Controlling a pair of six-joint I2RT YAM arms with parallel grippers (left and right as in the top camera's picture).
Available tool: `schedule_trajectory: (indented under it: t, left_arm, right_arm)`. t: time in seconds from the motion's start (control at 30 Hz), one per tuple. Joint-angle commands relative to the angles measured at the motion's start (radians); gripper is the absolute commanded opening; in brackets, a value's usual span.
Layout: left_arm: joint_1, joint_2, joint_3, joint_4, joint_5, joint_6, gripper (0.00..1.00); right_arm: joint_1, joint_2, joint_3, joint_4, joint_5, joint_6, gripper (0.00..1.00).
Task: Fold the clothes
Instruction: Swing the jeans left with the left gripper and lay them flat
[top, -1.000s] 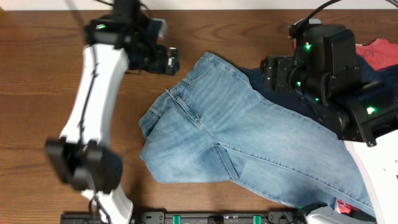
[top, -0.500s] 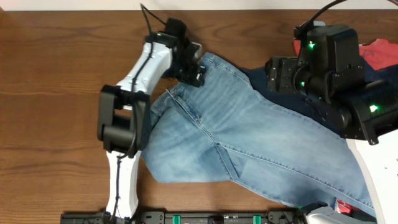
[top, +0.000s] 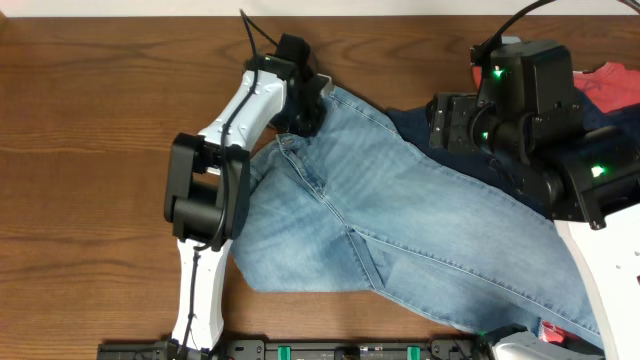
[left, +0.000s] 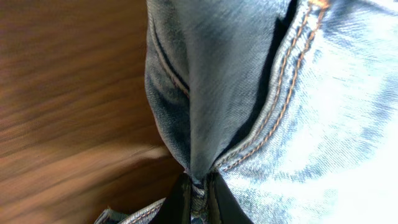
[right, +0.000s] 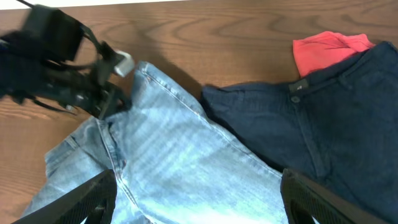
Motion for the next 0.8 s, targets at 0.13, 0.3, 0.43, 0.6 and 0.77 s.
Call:
schedule_trajectory:
  t: [0.13, 0.3, 0.43, 0.6, 0.77]
  left_arm:
    - [0.225, -0.298, 0.116, -0.042, -0.285, -0.183, 0.06]
    - [0.424, -0.423, 0.116, -0.092, -0.449, -0.203, 0.06]
    - [0.575, -0.442, 0.116, -0.121, -0.429, -0.241, 0.13]
    - [0.663, -0.442, 0.116, -0.146, -0.28, -0.243, 0.43]
    - [0.668, -0.446, 0.116, -0.192, -0.282, -0.224, 0.53]
  right_arm:
    - [-0.016, 0.004, 0.005, -0.017, 0.076, 0.01, 0.82]
    - [-0.02, 0.004, 0.005, -0.018, 0.086, 0.011, 0.83]
    - [-0.039, 0.011, 0.004, -0.027, 0.086, 0.017, 0.84]
    - [-0.079, 0.041, 0.003, -0.043, 0.085, 0.017, 0.89]
    - [-0.094, 0.133, 0.002, -0.083, 0.083, 0.017, 0.89]
